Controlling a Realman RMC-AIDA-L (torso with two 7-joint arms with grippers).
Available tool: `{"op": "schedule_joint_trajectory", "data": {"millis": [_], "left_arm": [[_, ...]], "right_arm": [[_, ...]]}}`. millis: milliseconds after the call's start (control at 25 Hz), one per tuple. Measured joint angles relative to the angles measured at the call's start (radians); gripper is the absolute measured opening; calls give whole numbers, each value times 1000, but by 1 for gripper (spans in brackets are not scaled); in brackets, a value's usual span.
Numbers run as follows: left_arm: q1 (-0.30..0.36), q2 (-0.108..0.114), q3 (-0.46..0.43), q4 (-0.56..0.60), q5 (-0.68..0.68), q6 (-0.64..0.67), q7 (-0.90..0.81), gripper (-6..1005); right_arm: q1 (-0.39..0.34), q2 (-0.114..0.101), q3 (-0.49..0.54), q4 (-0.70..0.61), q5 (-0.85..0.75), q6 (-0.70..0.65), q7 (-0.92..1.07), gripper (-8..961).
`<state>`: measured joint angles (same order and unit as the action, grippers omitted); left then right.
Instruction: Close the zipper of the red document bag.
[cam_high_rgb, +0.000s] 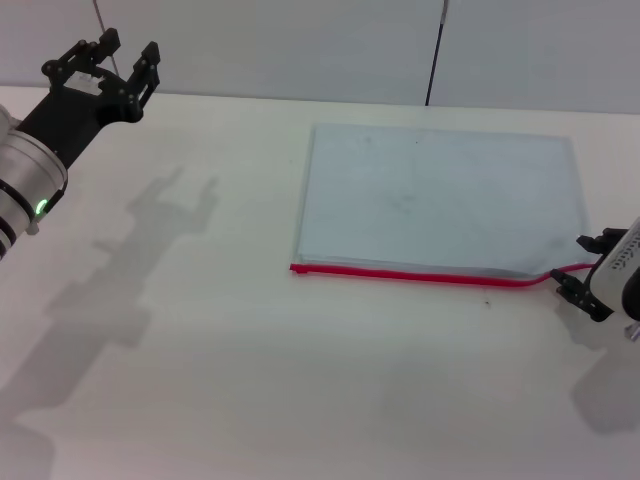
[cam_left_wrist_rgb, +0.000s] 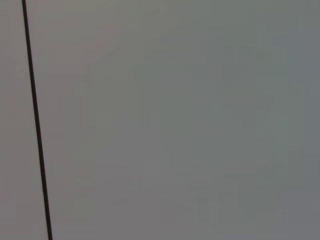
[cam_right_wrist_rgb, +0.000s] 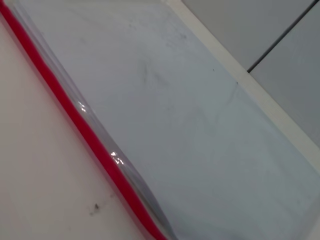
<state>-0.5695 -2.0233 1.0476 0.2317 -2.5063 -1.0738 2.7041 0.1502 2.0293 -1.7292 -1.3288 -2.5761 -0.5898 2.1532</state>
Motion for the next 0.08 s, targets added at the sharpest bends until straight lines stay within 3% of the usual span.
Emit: {"op": "schedule_joint_trajectory", "data": {"millis": [80], "left_arm": [[-1, 0, 0, 0, 0, 0, -1, 509]], "right_arm": [[3, 0, -2, 3, 0, -1, 0, 497]]}}
